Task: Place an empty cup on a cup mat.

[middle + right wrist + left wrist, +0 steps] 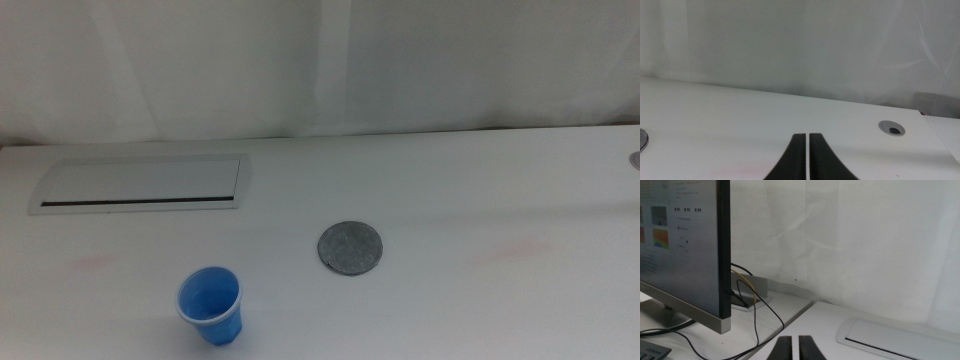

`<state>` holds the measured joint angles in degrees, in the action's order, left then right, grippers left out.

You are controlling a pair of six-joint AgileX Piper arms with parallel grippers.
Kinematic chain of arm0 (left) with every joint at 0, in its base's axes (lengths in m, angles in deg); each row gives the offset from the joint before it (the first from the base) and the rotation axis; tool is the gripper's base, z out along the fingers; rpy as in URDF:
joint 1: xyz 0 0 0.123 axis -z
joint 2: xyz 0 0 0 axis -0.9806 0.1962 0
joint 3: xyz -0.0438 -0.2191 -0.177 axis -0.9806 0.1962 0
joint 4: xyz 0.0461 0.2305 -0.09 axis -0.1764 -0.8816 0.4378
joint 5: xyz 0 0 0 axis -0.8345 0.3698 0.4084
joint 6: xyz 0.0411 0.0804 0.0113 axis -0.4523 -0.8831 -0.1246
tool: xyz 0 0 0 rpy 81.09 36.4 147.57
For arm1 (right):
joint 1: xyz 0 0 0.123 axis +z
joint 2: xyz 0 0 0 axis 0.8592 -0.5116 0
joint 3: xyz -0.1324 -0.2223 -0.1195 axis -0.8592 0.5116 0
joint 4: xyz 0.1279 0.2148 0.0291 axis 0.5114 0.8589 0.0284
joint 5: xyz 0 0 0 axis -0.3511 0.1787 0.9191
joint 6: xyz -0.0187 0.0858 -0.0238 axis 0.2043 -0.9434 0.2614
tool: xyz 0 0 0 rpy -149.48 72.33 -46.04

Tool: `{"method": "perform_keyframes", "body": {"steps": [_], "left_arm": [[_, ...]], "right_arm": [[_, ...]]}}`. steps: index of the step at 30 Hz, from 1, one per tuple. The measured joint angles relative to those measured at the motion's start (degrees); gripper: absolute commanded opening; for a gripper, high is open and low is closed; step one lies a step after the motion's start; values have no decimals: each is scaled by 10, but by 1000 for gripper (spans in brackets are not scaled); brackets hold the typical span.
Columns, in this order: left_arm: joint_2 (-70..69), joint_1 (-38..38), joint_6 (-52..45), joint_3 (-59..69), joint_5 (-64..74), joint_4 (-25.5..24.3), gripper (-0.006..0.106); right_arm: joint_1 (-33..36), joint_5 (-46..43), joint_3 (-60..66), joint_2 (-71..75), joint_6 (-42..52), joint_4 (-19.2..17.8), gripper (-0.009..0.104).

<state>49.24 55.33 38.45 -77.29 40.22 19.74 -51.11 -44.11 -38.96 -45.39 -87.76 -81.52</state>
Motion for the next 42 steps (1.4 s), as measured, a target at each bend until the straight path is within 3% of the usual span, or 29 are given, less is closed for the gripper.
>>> {"method": "perform_keyframes", "body": {"steps": [9, 18, 34, 38, 40, 42], "left_arm": [[0, 1, 6, 0, 1, 0, -3], [0, 61, 6, 0, 1, 0, -3], [0, 254, 6, 0, 1, 0, -2], [0, 322, 6, 0, 3, 0, 9], [0, 350, 6, 0, 3, 0, 23], [0, 374, 6, 0, 3, 0, 45]], "right_arm": [[0, 0, 0, 0, 0, 0, -3], [0, 1, 0, 0, 0, 0, -3], [0, 1, 0, 0, 2, 0, -3], [0, 1, 0, 0, 2, 0, -3], [0, 1, 0, 0, 2, 0, -3], [0, 1, 0, 0, 2, 0, -3]]}}
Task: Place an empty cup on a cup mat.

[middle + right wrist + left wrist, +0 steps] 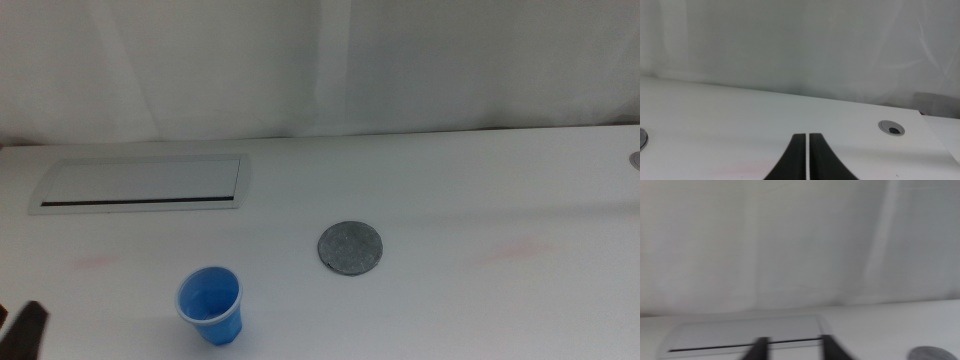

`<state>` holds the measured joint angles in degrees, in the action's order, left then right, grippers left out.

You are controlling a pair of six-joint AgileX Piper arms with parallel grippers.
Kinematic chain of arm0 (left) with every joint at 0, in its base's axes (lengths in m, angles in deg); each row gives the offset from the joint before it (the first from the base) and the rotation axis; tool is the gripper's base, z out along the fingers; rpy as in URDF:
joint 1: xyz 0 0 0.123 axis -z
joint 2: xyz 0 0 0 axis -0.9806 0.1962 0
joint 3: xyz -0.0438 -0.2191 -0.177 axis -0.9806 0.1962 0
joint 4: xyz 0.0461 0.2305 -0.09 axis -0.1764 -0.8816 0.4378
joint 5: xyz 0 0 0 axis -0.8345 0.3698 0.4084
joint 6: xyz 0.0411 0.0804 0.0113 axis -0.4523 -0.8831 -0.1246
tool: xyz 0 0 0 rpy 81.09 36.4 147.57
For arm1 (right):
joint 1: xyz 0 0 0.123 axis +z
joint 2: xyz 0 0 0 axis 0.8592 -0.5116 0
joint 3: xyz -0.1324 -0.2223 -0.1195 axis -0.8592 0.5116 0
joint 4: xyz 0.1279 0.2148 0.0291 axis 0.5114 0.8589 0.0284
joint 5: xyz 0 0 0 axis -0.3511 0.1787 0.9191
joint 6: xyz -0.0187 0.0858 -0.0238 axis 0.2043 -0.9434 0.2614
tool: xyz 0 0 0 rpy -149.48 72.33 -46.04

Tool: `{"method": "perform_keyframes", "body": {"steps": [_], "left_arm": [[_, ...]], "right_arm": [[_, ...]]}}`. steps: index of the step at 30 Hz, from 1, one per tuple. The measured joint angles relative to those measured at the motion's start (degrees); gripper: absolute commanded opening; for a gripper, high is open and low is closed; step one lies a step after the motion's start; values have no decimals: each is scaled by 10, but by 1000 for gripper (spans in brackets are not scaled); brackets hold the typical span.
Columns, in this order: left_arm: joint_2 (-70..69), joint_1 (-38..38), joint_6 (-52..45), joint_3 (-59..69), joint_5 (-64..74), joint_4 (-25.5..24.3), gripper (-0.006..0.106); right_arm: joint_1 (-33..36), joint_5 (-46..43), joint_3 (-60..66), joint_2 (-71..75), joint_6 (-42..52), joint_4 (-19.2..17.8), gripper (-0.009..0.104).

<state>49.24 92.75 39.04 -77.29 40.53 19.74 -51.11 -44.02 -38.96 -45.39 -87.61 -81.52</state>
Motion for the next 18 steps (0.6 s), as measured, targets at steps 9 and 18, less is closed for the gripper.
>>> {"method": "perform_keyframes", "body": {"steps": [9, 18], "left_arm": [[0, 45, 18, 0, -2, 10, 89], [0, 45, 33, -5, 1, 11, 89]], "right_arm": [[0, 0, 0, 0, 0, 0, -3], [0, 0, 0, 0, -1, 0, -3]]}}
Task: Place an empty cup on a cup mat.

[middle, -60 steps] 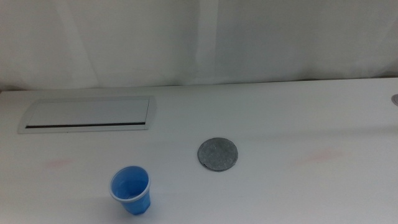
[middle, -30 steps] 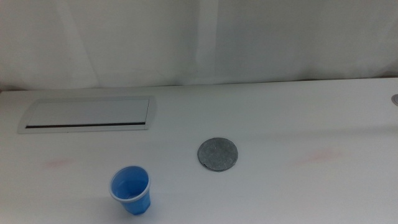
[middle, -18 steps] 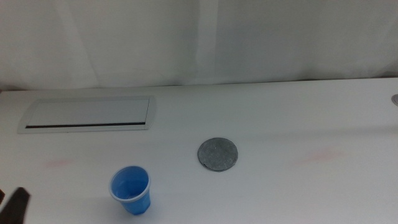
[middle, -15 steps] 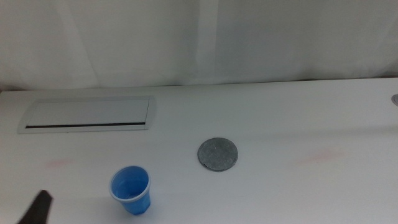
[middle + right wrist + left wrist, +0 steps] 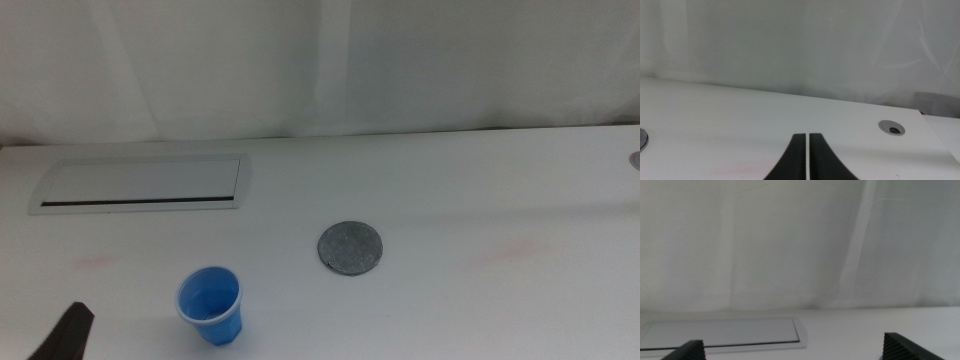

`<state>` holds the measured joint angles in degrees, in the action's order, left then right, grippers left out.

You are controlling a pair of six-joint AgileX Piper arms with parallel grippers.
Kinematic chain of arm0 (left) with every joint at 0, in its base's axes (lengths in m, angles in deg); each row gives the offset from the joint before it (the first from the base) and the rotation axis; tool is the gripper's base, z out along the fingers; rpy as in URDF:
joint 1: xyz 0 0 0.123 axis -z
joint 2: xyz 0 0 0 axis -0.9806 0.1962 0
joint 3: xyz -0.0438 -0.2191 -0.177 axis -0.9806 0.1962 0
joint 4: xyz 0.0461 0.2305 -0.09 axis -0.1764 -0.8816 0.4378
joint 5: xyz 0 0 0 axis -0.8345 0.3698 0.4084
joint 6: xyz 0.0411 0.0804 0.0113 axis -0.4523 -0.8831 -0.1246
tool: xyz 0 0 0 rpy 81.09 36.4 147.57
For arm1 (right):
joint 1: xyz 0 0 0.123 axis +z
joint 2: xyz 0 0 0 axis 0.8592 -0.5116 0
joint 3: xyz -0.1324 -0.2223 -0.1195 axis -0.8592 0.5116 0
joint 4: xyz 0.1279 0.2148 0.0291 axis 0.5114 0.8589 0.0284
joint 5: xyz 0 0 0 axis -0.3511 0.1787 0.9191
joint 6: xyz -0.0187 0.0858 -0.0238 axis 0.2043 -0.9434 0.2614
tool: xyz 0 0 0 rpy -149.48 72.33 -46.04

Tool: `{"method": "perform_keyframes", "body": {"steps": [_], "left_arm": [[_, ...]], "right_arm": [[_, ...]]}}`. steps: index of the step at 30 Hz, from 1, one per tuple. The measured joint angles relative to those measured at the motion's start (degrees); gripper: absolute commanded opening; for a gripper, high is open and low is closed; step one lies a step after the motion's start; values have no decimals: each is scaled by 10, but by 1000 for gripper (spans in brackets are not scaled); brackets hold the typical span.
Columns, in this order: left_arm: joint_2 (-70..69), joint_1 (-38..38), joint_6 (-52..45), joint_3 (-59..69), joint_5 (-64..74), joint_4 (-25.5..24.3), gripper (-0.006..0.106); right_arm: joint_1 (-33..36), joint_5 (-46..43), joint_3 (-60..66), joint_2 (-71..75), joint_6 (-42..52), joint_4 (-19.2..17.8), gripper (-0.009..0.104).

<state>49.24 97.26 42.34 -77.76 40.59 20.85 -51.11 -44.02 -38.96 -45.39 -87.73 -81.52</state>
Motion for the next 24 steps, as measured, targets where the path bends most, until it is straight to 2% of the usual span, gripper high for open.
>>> {"method": "perform_keyframes", "body": {"steps": [13, 24], "left_arm": [[20, 0, 36, -179, 193, 3, 89], [208, 0, 26, -324, 275, 17, 89]], "right_arm": [[0, 0, 0, 0, 0, 0, -3], [0, 0, 0, 0, 2, 0, -3]]}}
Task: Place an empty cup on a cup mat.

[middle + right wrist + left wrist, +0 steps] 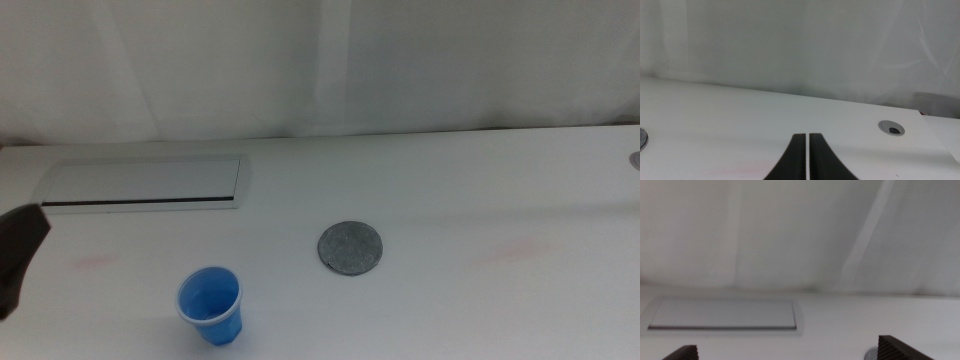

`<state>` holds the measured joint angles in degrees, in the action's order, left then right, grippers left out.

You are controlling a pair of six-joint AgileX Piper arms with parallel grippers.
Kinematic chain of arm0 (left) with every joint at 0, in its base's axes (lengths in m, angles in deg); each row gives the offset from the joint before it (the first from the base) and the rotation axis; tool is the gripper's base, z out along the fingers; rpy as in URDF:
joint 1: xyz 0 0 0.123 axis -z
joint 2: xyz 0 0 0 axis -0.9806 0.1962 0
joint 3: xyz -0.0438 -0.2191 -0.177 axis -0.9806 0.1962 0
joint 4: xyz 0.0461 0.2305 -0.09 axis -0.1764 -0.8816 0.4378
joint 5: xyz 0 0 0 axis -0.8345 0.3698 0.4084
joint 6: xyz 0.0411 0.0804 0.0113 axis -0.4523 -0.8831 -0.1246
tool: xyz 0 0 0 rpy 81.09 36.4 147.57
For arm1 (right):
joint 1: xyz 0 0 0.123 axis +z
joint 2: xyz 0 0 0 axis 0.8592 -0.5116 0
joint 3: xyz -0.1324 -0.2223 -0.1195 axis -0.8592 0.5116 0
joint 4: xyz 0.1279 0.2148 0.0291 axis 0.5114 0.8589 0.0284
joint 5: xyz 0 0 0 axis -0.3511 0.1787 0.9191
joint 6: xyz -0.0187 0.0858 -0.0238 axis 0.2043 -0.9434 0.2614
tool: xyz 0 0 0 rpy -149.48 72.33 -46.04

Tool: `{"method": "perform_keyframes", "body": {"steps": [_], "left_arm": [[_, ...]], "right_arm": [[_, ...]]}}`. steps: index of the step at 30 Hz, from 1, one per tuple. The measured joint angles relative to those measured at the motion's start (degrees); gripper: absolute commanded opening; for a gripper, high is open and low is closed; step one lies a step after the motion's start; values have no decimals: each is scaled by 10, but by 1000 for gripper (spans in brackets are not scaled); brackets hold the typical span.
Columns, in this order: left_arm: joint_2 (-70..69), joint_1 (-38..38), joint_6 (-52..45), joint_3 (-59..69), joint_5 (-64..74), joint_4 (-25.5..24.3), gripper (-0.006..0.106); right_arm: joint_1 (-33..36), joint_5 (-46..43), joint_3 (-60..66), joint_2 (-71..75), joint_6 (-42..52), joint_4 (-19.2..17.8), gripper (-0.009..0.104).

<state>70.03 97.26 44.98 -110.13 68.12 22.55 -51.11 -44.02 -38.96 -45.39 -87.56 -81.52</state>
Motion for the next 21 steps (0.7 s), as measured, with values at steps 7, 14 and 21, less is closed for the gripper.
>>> {"method": "perform_keyframes", "body": {"steps": [7, 14, 21], "left_arm": [[161, 0, -16, -115, 81, 5, 89], [324, 0, -39, -236, 208, 58, 89], [459, 0, -58, -275, 291, 85, 89]], "right_arm": [[0, 0, 0, 0, 0, 0, -3], [0, 0, 0, 0, 0, 0, -3], [0, 0, 0, 0, -1, 0, -3]]}}
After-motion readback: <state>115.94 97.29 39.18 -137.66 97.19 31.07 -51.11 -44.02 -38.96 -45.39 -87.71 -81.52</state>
